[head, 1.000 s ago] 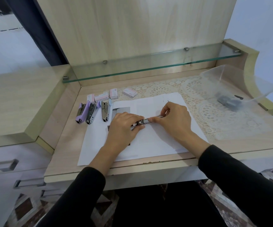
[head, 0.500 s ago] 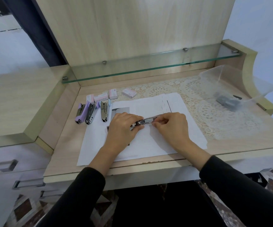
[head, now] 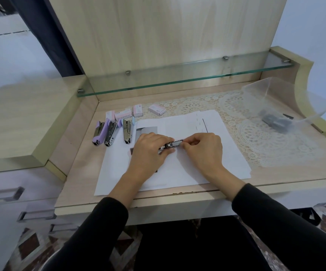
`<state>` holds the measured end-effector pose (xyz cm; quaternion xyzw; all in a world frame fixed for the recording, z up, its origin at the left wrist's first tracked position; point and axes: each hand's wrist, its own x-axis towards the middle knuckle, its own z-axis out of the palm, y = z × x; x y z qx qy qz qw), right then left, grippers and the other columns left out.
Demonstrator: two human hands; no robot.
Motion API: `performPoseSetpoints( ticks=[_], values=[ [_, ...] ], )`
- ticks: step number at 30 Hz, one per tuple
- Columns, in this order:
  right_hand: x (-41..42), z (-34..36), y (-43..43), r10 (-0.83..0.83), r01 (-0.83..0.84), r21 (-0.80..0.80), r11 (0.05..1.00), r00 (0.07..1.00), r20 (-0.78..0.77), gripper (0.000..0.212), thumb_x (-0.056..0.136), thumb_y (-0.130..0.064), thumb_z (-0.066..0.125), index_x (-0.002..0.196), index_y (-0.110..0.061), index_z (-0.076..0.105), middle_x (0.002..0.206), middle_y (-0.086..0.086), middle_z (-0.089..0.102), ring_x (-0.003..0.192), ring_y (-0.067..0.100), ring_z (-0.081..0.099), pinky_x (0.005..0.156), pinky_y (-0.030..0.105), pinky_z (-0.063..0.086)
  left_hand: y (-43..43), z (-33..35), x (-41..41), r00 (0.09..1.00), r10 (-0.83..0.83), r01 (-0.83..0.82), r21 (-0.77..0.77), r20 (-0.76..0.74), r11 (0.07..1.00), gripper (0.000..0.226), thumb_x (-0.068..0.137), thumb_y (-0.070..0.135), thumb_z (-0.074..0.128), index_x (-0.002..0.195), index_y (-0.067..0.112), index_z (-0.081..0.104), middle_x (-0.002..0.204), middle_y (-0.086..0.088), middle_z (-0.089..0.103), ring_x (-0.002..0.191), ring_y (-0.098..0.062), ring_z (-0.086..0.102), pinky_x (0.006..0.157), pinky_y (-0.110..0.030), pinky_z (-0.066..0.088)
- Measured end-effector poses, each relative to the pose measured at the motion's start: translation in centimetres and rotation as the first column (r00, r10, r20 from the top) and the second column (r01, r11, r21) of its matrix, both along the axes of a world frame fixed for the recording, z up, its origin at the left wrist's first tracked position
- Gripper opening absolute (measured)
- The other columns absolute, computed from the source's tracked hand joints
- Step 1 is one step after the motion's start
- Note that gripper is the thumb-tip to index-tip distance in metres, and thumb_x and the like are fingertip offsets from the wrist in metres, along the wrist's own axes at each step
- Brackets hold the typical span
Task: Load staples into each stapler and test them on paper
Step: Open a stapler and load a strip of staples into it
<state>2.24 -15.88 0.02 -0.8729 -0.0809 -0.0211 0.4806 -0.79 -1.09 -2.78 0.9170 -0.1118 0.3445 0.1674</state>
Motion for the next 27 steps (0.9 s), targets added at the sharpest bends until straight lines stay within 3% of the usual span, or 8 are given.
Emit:
performPoseSetpoints(
  ticks=[4,8,14,21,27],
  values=[
    [-0.17,-0.04,0.73,0.003,-0.003,0.002,1.0,1.0,-0.016,0.006,0.074,-0.016,0.068,0.076,-0.015,0.073,0.075,0.004,0.071,0.076,0.02,0.064,0.061,0.025,0.044,0.09,-0.03,0.07,1.0,-0.01,0.01,-0.008,0.017,1.0,0.023,0.069,0.026,0.072,0.083,0.009,0.072,0.072,-0.001,0.07,0.072,-0.009,0.049,0.067,-0.027,0.037],
    [-0.06,0.19,0.81,-0.008,0.009,0.016,1.0,0.999,-0.042,0.005,0.074,-0.018,0.069,0.073,-0.015,0.072,0.073,0.002,0.07,0.072,0.018,0.061,0.053,0.022,0.04,0.19,-0.12,0.13,0.999,-0.024,0.024,-0.004,0.026,1.0,0.027,0.073,0.032,0.061,0.084,0.009,0.072,0.072,-0.001,0.07,0.072,-0.009,0.049,0.067,-0.029,0.037],
    [-0.04,0.0,0.93,-0.02,0.021,0.023,1.0,0.998,-0.061,0.006,0.075,-0.017,0.068,0.073,-0.015,0.072,0.07,-0.002,0.067,0.071,0.017,0.06,0.051,0.015,0.036,0.21,-0.3,0.21,1.0,-0.001,0.001,0.004,0.026,1.0,0.021,0.065,0.021,0.075,0.083,0.009,0.072,0.071,0.0,0.07,0.071,-0.009,0.049,0.067,-0.029,0.037],
    [0.01,0.27,0.69,0.008,-0.001,0.092,0.996,0.997,-0.081,0.013,0.071,-0.012,0.066,0.059,-0.017,0.065,0.059,-0.006,0.06,0.067,0.014,0.058,0.051,0.018,0.039,0.11,-0.06,0.02,1.0,-0.008,0.008,-0.003,-0.001,1.0,0.02,0.066,0.019,0.073,0.083,0.009,0.072,0.074,-0.001,0.071,0.073,-0.009,0.05,0.069,-0.029,0.037],
    [0.27,-0.03,0.28,0.055,-0.048,0.113,0.992,0.996,-0.065,0.014,0.074,-0.008,0.062,0.061,-0.014,0.066,0.049,-0.01,0.051,0.053,0.007,0.049,0.048,0.015,0.035,0.0,0.11,-0.12,0.999,0.01,-0.01,-0.002,-0.031,1.0,0.022,0.066,0.02,0.073,0.084,0.009,0.072,0.075,-0.001,0.071,0.074,-0.009,0.05,0.069,-0.028,0.037]
  ],
)
